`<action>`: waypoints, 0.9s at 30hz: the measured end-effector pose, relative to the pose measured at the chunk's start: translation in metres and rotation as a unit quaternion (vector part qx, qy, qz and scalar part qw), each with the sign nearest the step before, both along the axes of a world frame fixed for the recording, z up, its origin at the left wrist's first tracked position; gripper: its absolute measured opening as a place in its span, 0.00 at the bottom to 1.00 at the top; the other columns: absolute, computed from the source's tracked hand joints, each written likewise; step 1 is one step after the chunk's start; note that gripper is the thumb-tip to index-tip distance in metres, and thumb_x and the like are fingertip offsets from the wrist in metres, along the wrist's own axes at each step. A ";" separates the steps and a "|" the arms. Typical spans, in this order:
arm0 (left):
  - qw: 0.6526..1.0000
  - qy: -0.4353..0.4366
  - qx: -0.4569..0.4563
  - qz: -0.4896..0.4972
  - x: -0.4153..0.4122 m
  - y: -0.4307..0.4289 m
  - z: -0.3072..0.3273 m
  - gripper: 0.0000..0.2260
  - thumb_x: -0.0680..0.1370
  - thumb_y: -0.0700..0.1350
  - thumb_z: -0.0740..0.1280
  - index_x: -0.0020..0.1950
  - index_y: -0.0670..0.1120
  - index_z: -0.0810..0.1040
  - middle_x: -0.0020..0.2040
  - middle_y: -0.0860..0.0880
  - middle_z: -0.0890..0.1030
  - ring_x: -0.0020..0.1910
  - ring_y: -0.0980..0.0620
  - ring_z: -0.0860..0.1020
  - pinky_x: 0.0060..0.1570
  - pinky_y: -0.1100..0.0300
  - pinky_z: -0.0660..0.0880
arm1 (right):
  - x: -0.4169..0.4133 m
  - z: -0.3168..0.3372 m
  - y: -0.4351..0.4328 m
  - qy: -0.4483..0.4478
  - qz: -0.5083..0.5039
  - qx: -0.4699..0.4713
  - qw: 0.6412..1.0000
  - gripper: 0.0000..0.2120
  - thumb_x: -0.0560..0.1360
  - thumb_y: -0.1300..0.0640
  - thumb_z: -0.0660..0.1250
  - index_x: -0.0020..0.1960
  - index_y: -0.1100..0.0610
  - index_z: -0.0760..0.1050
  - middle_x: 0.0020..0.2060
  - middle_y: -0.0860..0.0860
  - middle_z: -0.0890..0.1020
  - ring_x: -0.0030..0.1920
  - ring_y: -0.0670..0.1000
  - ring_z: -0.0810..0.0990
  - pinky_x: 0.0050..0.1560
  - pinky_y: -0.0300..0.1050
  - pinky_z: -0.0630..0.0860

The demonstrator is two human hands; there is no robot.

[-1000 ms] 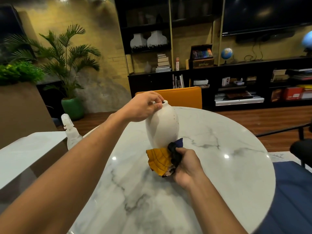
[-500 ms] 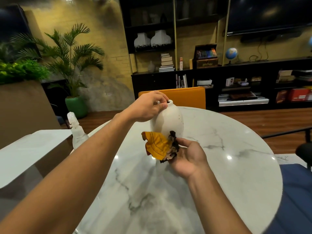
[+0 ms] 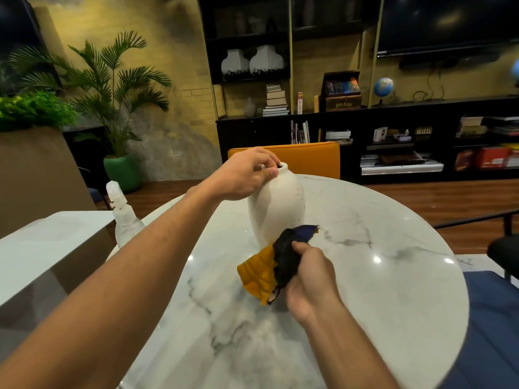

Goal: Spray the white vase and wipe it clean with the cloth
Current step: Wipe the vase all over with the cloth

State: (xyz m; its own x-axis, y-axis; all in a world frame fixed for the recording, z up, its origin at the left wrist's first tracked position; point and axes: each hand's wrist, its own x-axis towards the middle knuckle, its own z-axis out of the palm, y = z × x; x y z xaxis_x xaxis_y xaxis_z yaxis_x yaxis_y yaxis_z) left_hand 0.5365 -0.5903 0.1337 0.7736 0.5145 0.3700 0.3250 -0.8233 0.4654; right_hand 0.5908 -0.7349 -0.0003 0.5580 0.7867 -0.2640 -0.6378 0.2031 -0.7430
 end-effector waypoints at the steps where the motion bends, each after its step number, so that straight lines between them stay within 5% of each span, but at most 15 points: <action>1: 1.000 -0.002 0.000 -0.001 0.000 0.000 0.000 0.06 0.83 0.46 0.65 0.49 0.53 0.81 0.65 0.53 0.75 0.61 0.51 0.74 0.60 0.58 0.74 | -0.008 0.001 -0.003 -0.045 -0.011 -0.006 0.999 0.11 0.81 0.60 0.59 0.55 0.63 0.79 0.43 0.62 0.82 0.42 0.60 0.81 0.42 0.53 0.80; 4: 1.000 -0.002 -0.002 -0.009 0.000 0.001 -0.001 0.08 0.83 0.46 0.64 0.47 0.55 0.80 0.65 0.53 0.75 0.62 0.51 0.74 0.60 0.59 0.72 | -0.032 0.008 -0.005 -0.173 -0.019 -0.041 0.984 0.17 0.85 0.57 0.56 0.70 0.46 0.74 0.56 0.53 0.84 0.54 0.54 0.82 0.54 0.50 0.81; 6: 1.000 -0.002 -0.001 -0.014 0.000 0.003 -0.002 0.08 0.83 0.46 0.64 0.47 0.55 0.80 0.66 0.54 0.75 0.63 0.51 0.74 0.60 0.60 0.72 | -0.042 0.010 0.003 -0.251 -0.020 -0.071 0.965 0.25 0.86 0.53 0.54 0.81 0.40 0.56 0.73 0.49 0.73 0.69 0.53 0.74 0.69 0.51 0.73; 11: 0.999 0.003 0.009 -0.034 -0.004 0.015 -0.004 0.11 0.84 0.43 0.62 0.61 0.47 0.83 0.66 0.54 0.76 0.66 0.53 0.73 0.67 0.56 0.72 | -0.061 0.022 0.030 -0.369 -0.092 -0.056 0.923 0.31 0.87 0.53 0.52 0.81 0.40 0.37 0.83 0.44 0.51 0.81 0.49 0.56 0.78 0.45 0.54; 13: 0.999 -0.002 0.011 -0.040 -0.005 0.017 -0.006 0.13 0.84 0.42 0.61 0.63 0.46 0.82 0.66 0.54 0.77 0.66 0.54 0.73 0.67 0.57 0.73 | -0.064 0.031 0.035 -0.415 -0.099 -0.071 0.902 0.31 0.87 0.54 0.52 0.82 0.42 0.37 0.83 0.42 0.46 0.81 0.48 0.52 0.73 0.38 0.47; 16: 0.998 -0.007 0.011 -0.054 -0.006 0.019 -0.007 0.12 0.83 0.40 0.64 0.63 0.46 0.82 0.65 0.54 0.78 0.65 0.54 0.75 0.64 0.61 0.76 | -0.056 0.047 0.041 -0.476 -0.113 -0.080 0.868 0.29 0.87 0.56 0.52 0.83 0.45 0.41 0.82 0.39 0.41 0.80 0.49 0.52 0.75 0.40 0.51; 21: 0.998 -0.006 0.020 -0.057 -0.007 0.022 -0.008 0.15 0.81 0.35 0.65 0.64 0.48 0.82 0.65 0.53 0.78 0.64 0.54 0.76 0.65 0.59 0.75 | -0.028 0.071 0.044 -0.511 -0.105 -0.095 0.848 0.29 0.87 0.56 0.53 0.83 0.46 0.45 0.83 0.44 0.52 0.76 0.52 0.59 0.74 0.49 0.64; 27: 0.999 -0.015 0.015 -0.029 -0.005 0.019 -0.012 0.15 0.83 0.35 0.59 0.62 0.47 0.82 0.61 0.52 0.79 0.61 0.53 0.77 0.66 0.55 0.75 | -0.007 0.066 0.035 -0.551 -0.092 -0.105 0.823 0.28 0.87 0.54 0.52 0.83 0.45 0.47 0.82 0.42 0.54 0.77 0.52 0.59 0.73 0.51 0.65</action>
